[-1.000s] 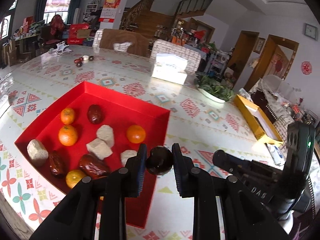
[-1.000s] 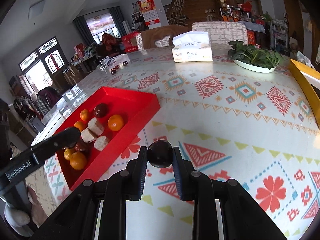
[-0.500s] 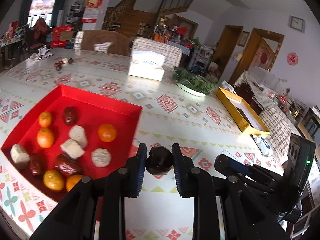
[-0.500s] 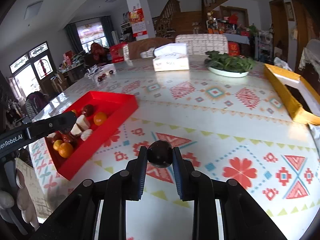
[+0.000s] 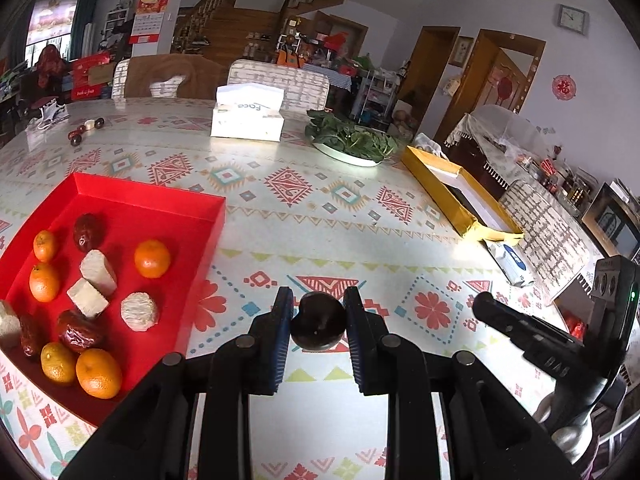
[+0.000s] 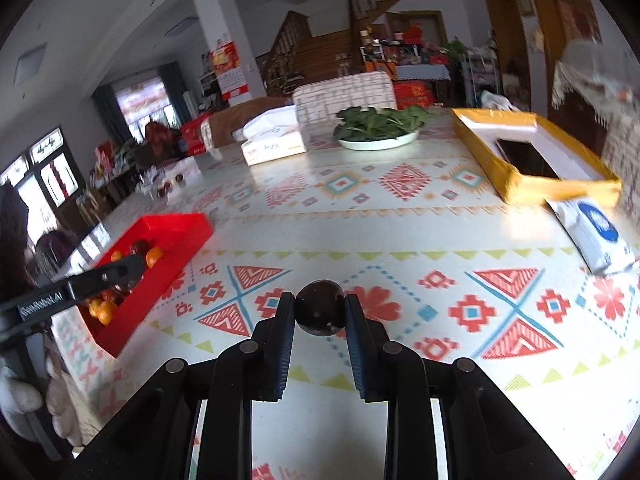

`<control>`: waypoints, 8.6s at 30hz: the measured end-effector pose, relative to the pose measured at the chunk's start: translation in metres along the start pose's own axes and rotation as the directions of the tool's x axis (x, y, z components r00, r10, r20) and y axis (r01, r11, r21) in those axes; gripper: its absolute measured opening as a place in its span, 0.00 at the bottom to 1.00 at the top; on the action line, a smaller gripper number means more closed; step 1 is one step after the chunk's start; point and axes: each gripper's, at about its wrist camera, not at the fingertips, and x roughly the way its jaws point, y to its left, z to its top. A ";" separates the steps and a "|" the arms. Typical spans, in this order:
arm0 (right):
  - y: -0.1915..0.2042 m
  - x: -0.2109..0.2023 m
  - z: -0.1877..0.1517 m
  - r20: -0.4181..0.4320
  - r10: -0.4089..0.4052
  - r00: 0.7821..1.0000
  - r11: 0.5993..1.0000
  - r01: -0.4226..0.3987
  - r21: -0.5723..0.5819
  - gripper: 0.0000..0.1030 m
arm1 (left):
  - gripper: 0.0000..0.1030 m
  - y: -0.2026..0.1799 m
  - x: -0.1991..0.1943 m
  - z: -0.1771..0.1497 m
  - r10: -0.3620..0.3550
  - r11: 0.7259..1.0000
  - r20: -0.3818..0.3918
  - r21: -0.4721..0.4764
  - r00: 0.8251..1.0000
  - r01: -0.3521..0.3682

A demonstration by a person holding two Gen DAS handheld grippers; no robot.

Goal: Organize fruits

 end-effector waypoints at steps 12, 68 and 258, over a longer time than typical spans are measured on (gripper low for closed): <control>-0.017 0.013 0.007 -0.068 0.299 0.952 0.935 -0.278 0.220 0.28 | 0.24 0.027 -0.007 -0.001 0.025 0.997 0.010 -0.067 1.000 -0.024; 0.236 0.200 0.025 -0.501 0.379 0.778 0.877 -0.476 -0.074 0.28 | 0.27 0.201 -0.004 0.021 0.335 0.928 -0.020 -0.166 0.942 -0.333; 0.232 0.081 -0.011 0.002 -0.091 0.996 0.856 0.079 -0.511 1.00 | 1.00 0.141 -0.122 -0.029 0.754 0.635 0.150 -0.415 0.640 -0.651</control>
